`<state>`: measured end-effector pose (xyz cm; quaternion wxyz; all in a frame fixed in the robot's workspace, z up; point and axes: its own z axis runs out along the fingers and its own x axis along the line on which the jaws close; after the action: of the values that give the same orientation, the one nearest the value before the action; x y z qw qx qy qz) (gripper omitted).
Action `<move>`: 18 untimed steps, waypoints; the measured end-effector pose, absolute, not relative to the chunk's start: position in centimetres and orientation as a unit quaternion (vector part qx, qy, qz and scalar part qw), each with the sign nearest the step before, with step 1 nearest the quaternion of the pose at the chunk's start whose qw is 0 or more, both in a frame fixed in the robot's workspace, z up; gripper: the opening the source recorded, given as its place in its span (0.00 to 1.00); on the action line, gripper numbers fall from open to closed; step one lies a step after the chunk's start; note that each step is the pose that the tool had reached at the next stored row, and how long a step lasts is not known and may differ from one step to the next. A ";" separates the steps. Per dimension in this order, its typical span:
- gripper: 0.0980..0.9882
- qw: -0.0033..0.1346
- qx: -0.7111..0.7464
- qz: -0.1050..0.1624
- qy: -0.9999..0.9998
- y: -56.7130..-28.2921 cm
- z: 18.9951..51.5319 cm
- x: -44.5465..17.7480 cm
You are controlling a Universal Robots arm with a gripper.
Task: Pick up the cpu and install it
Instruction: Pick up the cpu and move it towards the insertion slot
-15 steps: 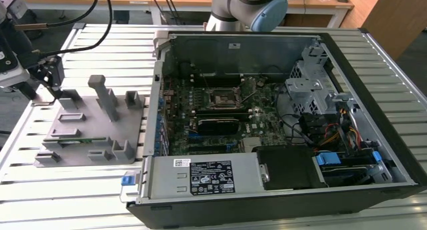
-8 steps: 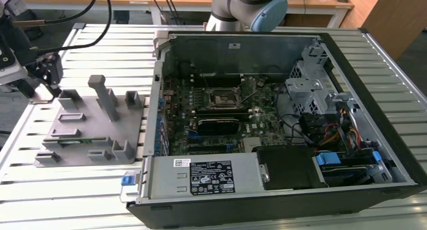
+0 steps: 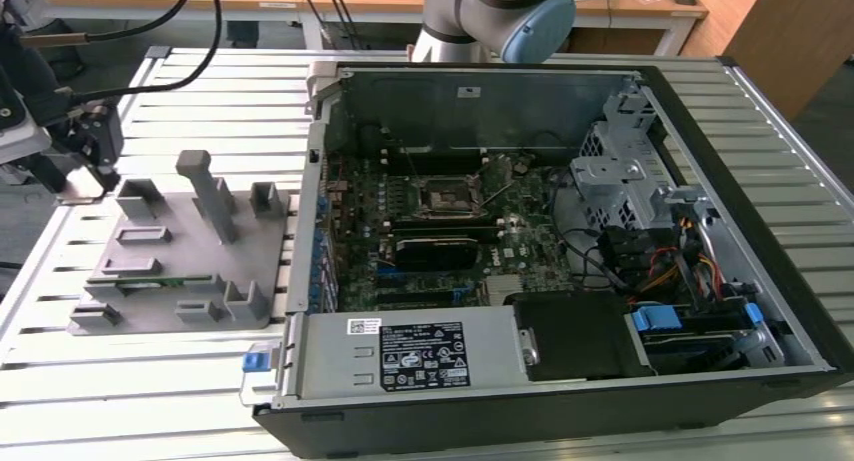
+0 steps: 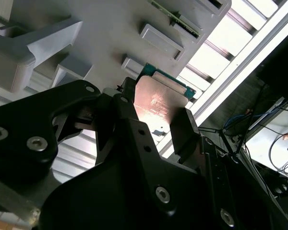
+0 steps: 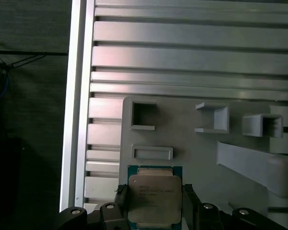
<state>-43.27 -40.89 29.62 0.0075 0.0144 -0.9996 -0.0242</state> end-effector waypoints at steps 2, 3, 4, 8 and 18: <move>0.49 0.008 0.014 -0.024 -1.000 -40.9 29.8 -43.3; 0.49 0.008 0.014 -0.024 -1.000 -40.9 29.9 -43.3; 0.49 0.008 0.014 -0.024 -1.000 -40.9 30.0 -43.3; 0.49 0.008 0.014 -0.024 -1.000 -40.9 30.3 -43.3; 0.49 0.008 0.014 -0.024 -1.000 -40.8 31.5 -43.3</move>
<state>-43.27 -40.78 31.47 0.0076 0.0143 -0.9996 -0.0242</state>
